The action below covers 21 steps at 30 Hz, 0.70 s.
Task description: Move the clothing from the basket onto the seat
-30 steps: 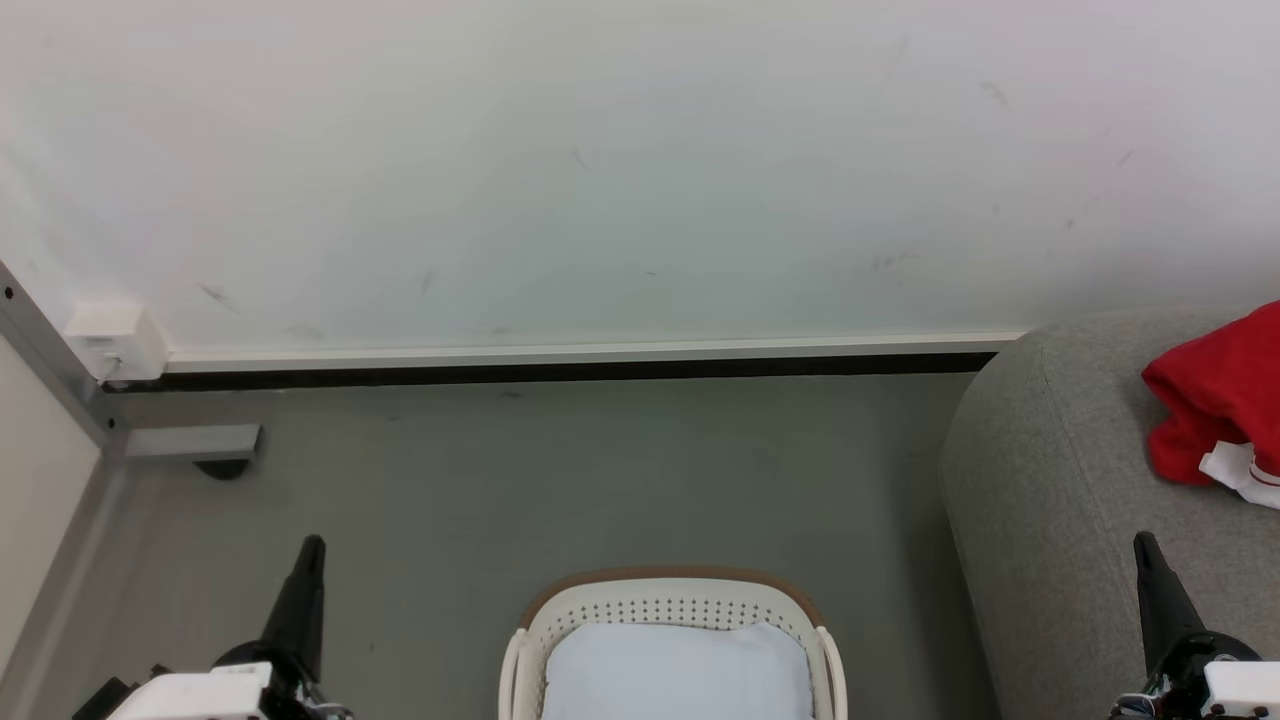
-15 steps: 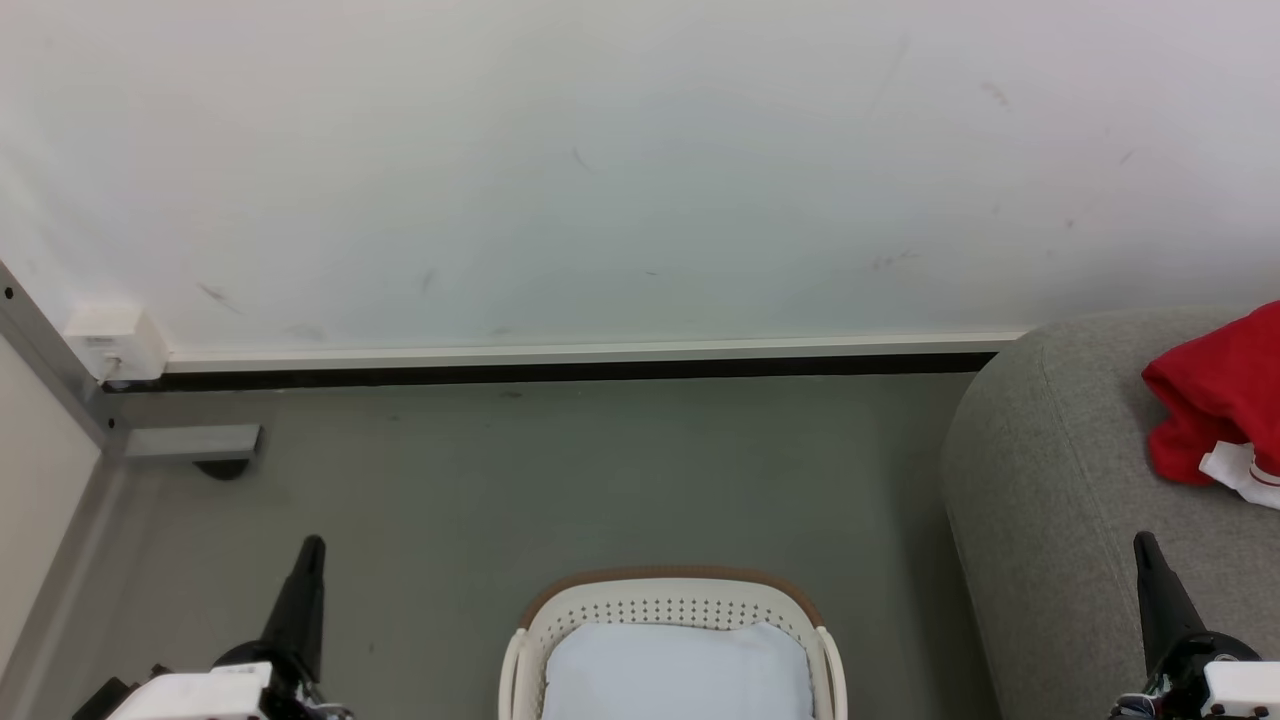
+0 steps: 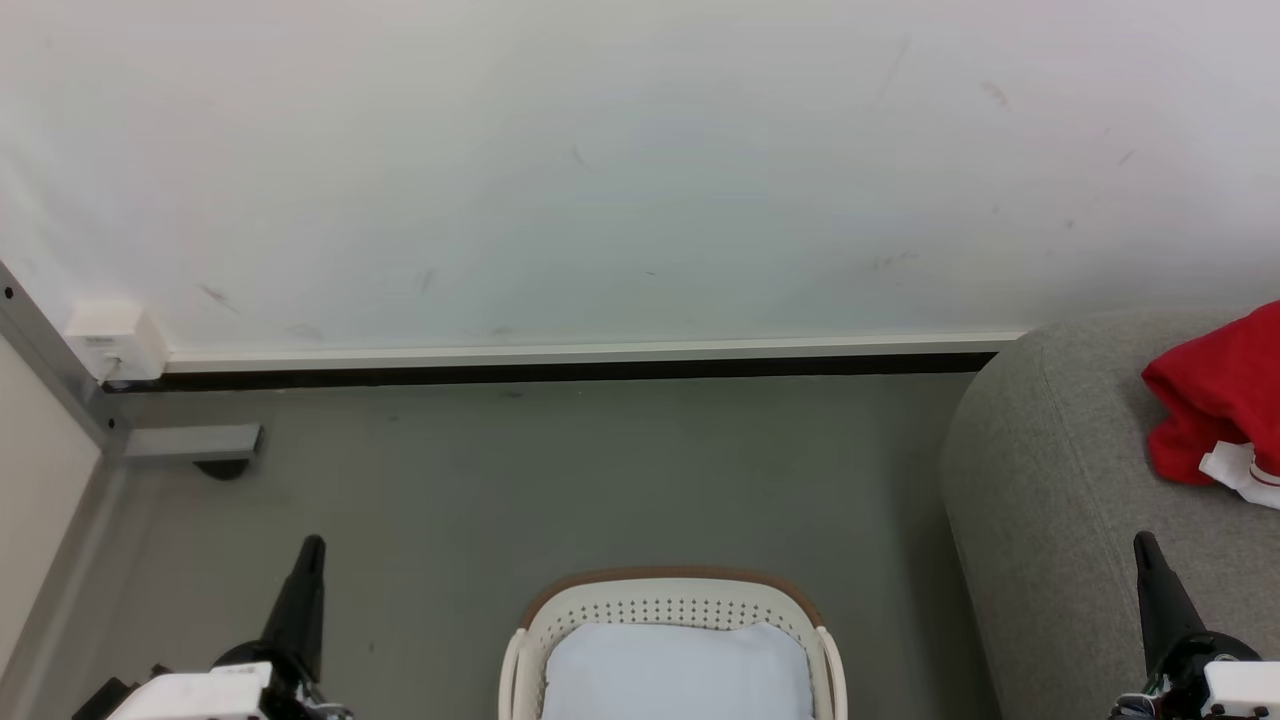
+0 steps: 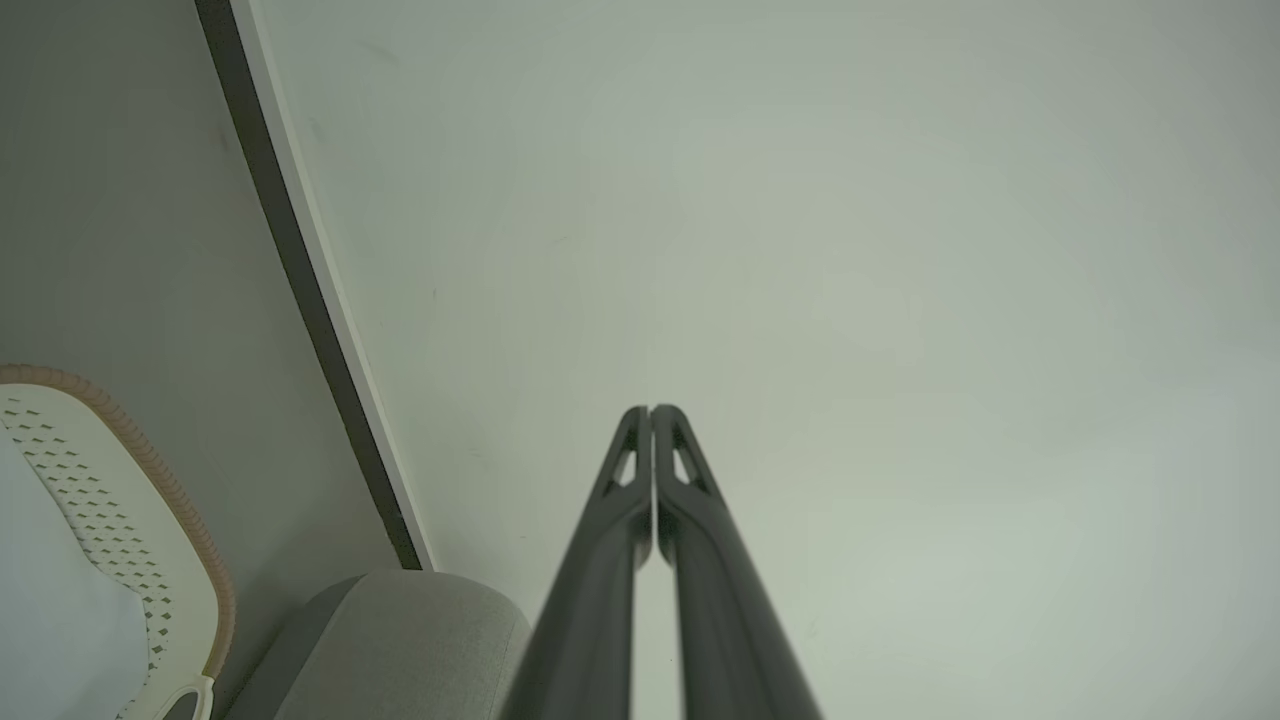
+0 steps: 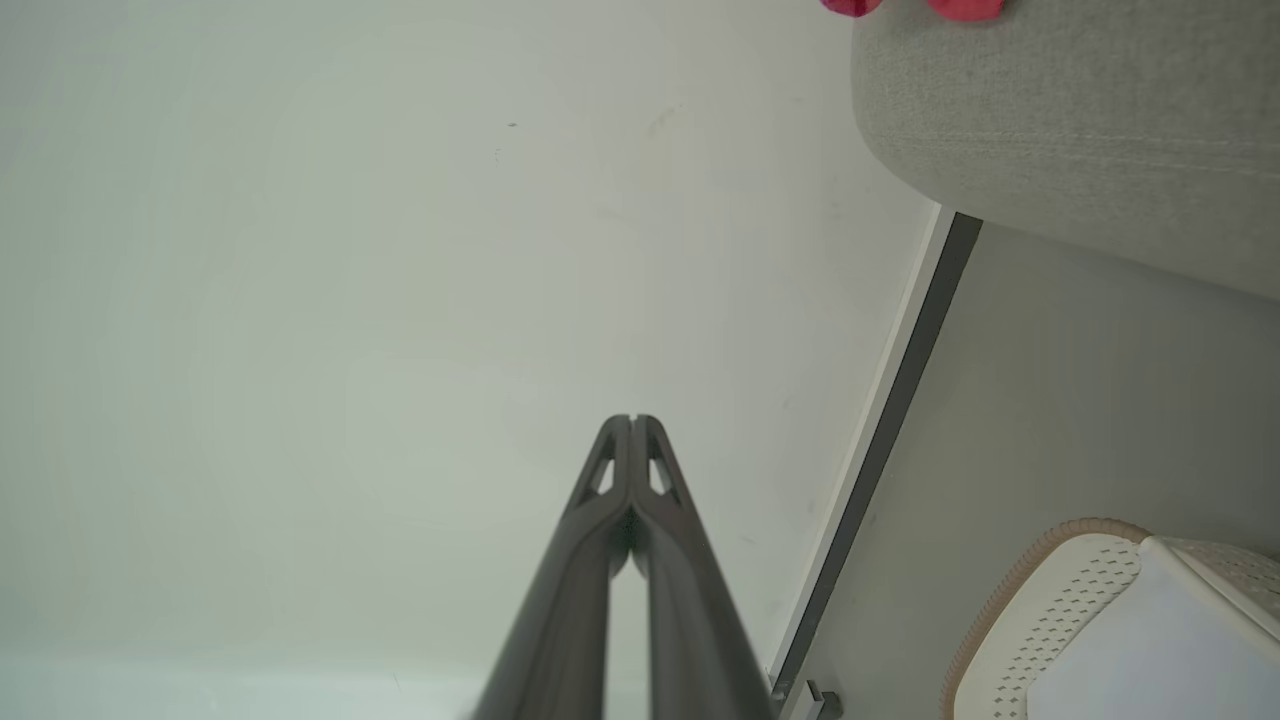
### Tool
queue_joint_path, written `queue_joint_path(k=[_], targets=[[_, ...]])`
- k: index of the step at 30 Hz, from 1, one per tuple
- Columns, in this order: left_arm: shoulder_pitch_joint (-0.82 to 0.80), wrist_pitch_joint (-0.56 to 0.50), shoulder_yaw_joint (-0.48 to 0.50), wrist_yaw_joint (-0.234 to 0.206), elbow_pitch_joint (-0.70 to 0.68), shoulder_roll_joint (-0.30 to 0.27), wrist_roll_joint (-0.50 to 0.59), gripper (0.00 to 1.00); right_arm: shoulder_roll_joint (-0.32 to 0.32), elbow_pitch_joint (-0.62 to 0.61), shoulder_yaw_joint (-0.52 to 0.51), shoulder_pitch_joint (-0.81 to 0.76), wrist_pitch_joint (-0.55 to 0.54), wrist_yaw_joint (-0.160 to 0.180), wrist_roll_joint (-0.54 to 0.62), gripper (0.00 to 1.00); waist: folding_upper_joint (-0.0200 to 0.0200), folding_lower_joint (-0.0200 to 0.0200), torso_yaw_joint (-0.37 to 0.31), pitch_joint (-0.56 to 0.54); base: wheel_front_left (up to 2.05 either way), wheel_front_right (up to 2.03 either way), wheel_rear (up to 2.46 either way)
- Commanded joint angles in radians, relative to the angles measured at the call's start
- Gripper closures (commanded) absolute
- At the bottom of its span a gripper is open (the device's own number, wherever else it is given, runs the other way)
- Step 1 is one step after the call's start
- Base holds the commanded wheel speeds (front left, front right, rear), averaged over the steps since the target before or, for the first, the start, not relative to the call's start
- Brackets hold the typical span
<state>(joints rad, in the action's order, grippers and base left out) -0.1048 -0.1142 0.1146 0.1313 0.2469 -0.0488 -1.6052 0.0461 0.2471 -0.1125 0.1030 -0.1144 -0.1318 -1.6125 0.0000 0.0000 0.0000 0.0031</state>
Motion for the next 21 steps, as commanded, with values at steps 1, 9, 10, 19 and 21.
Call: queue_joint_path(k=[1,9,10,19,21], targets=[[-0.009,-0.003,0.002,0.001,-0.004,-0.002,-0.014,1.0,0.008,-0.005,-0.004,0.011,-0.003,0.002,-0.001,1.0,0.0,0.0,0.0,0.0,0.0,0.0,0.0],[-0.009,-0.003,0.002,0.001,-0.004,-0.002,-0.014,1.0,0.008,-0.005,-0.004,0.011,-0.003,0.002,-0.001,1.0,0.0,0.0,0.0,0.0,0.0,0.0,0.0],[-0.009,-0.003,0.002,0.001,-0.004,-0.002,-0.014,1.0,0.008,-0.005,-0.004,0.011,-0.003,0.002,-0.001,1.0,0.0,0.0,0.0,0.0,0.0,0.0,0.0],[-0.009,-0.003,0.002,0.001,-0.003,-0.002,-0.014,1.0,0.008,-0.005,-0.004,0.011,-0.003,0.002,-0.001,1.0,0.0,0.0,0.0,0.0,0.0,0.0,0.0],[-0.009,-0.003,0.002,0.001,-0.003,-0.002,-0.014,1.0,0.008,-0.005,-0.004,0.011,-0.003,0.002,-0.001,1.0,0.0,0.0,0.0,0.0,0.0,0.0,0.0]])
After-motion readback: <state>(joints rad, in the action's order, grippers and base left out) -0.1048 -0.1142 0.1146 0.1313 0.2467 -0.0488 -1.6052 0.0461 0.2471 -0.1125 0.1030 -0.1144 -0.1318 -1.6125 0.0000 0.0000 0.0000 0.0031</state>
